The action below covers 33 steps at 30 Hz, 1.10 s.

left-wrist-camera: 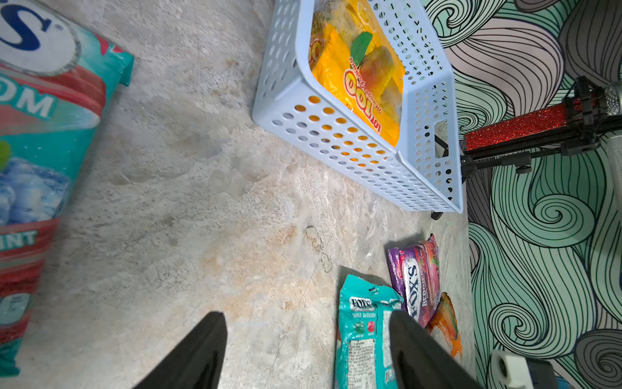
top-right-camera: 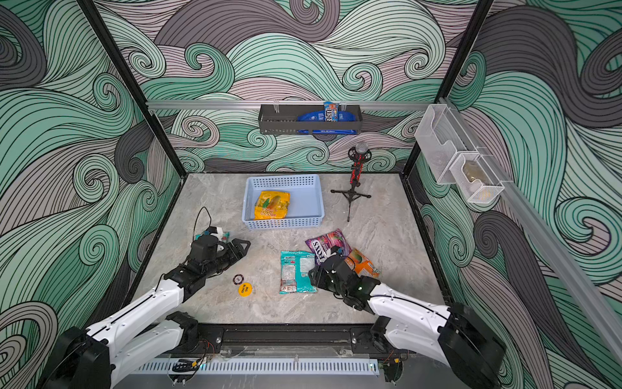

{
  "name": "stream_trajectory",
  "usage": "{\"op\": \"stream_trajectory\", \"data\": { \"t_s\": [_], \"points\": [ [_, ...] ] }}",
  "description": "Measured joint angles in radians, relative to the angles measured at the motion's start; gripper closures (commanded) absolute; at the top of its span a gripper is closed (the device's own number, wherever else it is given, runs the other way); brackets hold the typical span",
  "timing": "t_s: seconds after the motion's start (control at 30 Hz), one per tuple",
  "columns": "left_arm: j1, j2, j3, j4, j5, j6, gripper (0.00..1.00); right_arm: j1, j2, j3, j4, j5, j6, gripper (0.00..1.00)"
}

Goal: Put the candies in the basket
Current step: Pick up the candy at the center of the board.

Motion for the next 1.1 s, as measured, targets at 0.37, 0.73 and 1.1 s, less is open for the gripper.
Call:
{"op": "stream_trajectory", "data": {
  "t_s": [0.37,0.73,1.1],
  "points": [
    [0.0,-0.009,0.0,0.0,0.0,-0.003,0.22,0.073,0.226,0.077,0.031,0.056,0.008,0.33],
    [0.0,-0.009,0.0,-0.003,0.0,-0.003,0.22,0.124,0.446,0.211,0.055,0.138,-0.021,0.71],
    [0.0,-0.003,0.001,-0.005,0.0,0.002,0.21,0.14,0.453,0.228,0.057,0.156,-0.042,1.0]
  ]
}}
